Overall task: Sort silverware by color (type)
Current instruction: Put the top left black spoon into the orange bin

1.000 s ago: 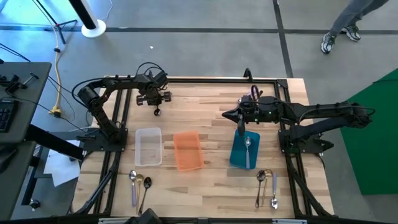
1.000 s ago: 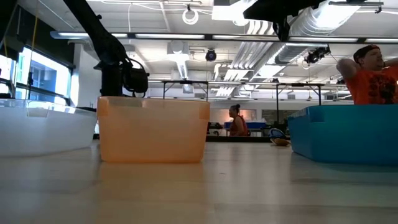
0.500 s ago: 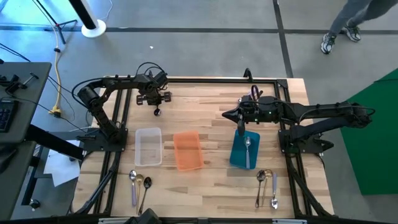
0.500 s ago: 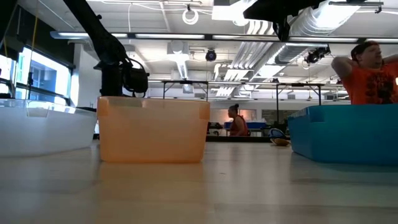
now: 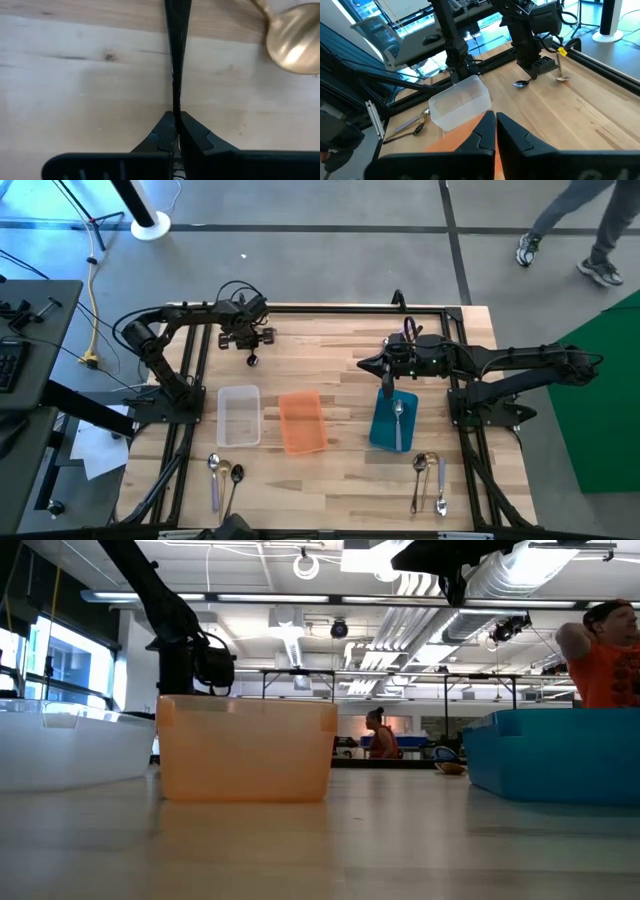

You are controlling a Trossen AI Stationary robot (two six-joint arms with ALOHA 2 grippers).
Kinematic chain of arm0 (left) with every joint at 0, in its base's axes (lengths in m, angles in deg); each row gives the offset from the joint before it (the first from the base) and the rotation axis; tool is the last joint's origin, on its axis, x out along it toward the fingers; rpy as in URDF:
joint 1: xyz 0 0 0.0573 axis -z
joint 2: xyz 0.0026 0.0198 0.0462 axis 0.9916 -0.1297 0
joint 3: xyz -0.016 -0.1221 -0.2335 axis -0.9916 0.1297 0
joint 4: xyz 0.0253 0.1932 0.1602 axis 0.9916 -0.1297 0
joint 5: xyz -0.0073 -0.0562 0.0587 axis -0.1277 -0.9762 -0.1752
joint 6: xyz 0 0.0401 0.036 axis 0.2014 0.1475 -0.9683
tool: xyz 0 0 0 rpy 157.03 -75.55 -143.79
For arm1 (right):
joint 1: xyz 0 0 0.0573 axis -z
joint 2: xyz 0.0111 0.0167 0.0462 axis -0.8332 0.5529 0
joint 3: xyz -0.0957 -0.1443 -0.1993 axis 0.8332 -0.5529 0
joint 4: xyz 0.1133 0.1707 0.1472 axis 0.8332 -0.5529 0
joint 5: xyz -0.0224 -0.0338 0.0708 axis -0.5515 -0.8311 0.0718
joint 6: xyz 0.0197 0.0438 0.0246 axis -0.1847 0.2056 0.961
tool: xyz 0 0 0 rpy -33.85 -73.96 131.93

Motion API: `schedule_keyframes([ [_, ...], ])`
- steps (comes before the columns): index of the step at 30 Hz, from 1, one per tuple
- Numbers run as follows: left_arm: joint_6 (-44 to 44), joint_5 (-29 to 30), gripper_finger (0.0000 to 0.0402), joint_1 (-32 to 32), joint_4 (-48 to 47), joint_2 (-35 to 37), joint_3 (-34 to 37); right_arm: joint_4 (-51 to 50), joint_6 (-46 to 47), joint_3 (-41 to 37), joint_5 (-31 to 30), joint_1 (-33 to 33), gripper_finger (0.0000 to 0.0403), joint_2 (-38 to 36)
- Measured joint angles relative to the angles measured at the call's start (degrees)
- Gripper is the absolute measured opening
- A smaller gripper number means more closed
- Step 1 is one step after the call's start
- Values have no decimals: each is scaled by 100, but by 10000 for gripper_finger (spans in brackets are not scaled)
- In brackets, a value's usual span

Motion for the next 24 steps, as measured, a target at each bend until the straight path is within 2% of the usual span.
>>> schedule_keyframes([
  [12, -262, 313, 1, -10, -42, 763, -22, -1, -6, 0, 0, 1, 0, 0],
  [17, -400, 755, 1, 169, -47, 1338, -28, -2, -65, 0, -29, 2, 0, 0],
  [24, -1620, 1155, 1, 910, 804, 2645, -32, 0, -157, 0, -303, 0, 0, -2],
])
